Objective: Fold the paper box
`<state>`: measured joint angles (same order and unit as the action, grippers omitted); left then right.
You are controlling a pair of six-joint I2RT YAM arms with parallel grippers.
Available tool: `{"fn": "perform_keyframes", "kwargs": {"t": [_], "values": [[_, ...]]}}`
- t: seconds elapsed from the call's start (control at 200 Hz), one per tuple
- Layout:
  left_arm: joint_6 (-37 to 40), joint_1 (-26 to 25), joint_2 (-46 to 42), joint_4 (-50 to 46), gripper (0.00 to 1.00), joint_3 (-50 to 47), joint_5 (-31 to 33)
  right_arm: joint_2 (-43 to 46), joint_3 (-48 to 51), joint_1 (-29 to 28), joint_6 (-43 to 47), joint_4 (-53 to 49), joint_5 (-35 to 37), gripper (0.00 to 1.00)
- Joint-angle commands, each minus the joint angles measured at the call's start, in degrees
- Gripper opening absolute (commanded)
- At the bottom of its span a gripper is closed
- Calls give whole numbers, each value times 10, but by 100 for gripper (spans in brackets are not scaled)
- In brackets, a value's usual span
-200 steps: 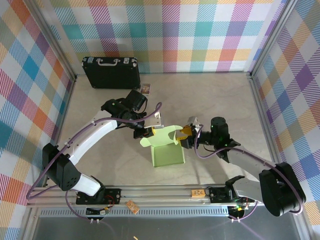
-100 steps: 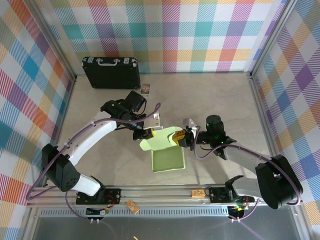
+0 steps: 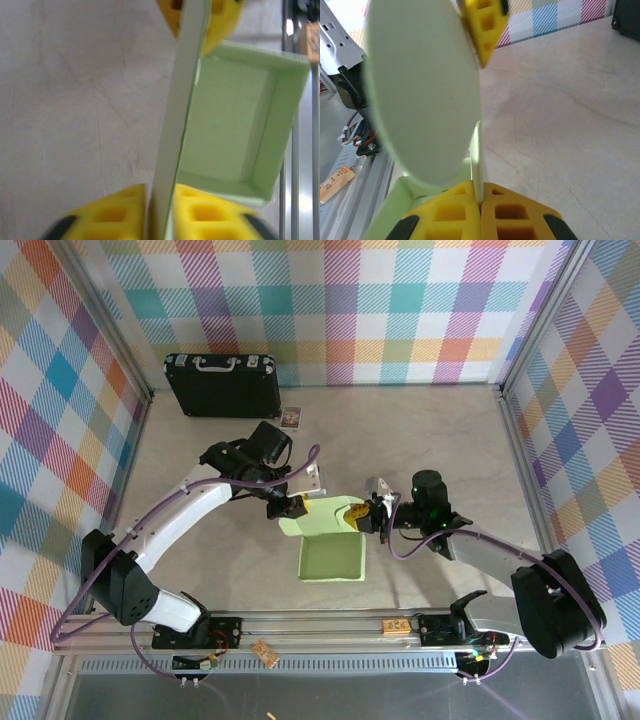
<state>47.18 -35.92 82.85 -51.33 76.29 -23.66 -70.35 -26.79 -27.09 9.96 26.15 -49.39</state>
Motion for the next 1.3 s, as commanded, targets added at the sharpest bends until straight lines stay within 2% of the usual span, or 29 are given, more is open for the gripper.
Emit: {"fn": "perform_keyframes", "kwargs": {"t": [0.0, 0.055, 0.115, 0.21, 0.27, 0.38, 0.47, 0.585, 0.67, 0.845, 1.065, 1.195, 1.295], "values": [[-111, -5, -37, 87, 48, -5, 72, 15, -13, -4, 23, 16, 15, 0], [-173, -5, -66, 134, 66, -19, 135, 16, -17, -3, 29, 8, 25, 0], [-253, -2, -112, 201, 71, -50, 211, 18, -18, -2, 30, 8, 33, 0], [-425, 11, -212, 303, 87, -133, 363, 22, -15, 2, 18, 15, 53, 0], [-508, 37, -280, 333, 87, -192, 387, 24, -13, 6, 14, 17, 58, 0], [-629, 95, -375, 326, 87, -282, 372, 30, -15, 13, -2, 7, 63, 0], [-678, 126, -429, 349, 86, -375, 329, 44, -15, 17, -13, -3, 64, 0], [-705, 161, -449, 440, 83, -478, 267, 70, -16, 19, -32, -13, 70, 0], [-709, 180, -421, 522, 79, -517, 199, 86, -25, 19, -39, -35, 63, 0], [-676, 181, -341, 719, 73, -563, 31, 114, -51, 20, -39, -110, 41, 0], [-672, 179, -264, 903, 69, -607, -109, 129, -60, 23, -60, -133, 7, 0], [-652, 178, -240, 904, 62, -603, -128, 129, -76, 25, -72, -137, -24, 0], [-648, 178, -244, 940, 60, -617, -144, 128, -86, 25, -81, -140, -32, 0]]}}
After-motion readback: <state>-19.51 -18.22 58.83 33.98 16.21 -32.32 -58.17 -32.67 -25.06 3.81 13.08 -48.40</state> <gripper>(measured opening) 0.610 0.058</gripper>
